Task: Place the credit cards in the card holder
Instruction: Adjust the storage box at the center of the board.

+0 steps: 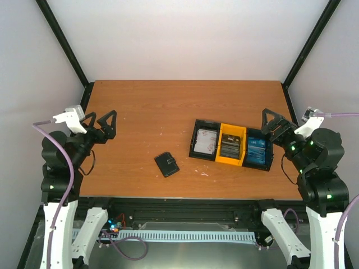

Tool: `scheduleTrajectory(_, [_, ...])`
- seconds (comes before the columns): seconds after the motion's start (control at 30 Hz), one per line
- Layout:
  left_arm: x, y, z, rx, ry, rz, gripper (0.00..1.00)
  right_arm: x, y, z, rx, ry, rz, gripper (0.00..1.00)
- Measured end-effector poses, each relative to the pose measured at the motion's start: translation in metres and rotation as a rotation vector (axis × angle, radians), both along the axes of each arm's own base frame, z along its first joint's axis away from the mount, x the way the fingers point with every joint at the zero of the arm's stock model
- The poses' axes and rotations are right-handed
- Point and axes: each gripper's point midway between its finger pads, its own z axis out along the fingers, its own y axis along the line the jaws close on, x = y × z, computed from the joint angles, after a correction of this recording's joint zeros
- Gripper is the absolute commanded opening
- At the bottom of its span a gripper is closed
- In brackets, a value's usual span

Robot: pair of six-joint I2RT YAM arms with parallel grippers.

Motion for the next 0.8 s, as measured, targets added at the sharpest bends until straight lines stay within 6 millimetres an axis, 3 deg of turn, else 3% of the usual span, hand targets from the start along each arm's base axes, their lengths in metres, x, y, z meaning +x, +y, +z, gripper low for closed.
scheduleTrajectory(0.2, [0.0,-0.018,-0.004,-0.008,-0.017,-0.118,1.0,0.0,0.02,-0.003,0.029,0.001,0.121,1.0])
scheduleTrajectory(0.37, [-0.005,-0.049,-0.008,-0.03,-0.044,-0.325,1.0,0.002,0.044,-0.032,0.053,0.086,0.268,1.0])
scheduleTrajectory(0.57, [-0.004,-0.077,-0.023,-0.099,-0.028,-0.547,1.0,0.003,0.062,-0.106,0.099,0.314,0.375,0.96])
scheduleTrajectory(0.8, [0.008,-0.087,-0.058,-0.19,0.096,-0.632,1.0,-0.011,0.06,-0.193,0.118,0.576,0.352,0.89])
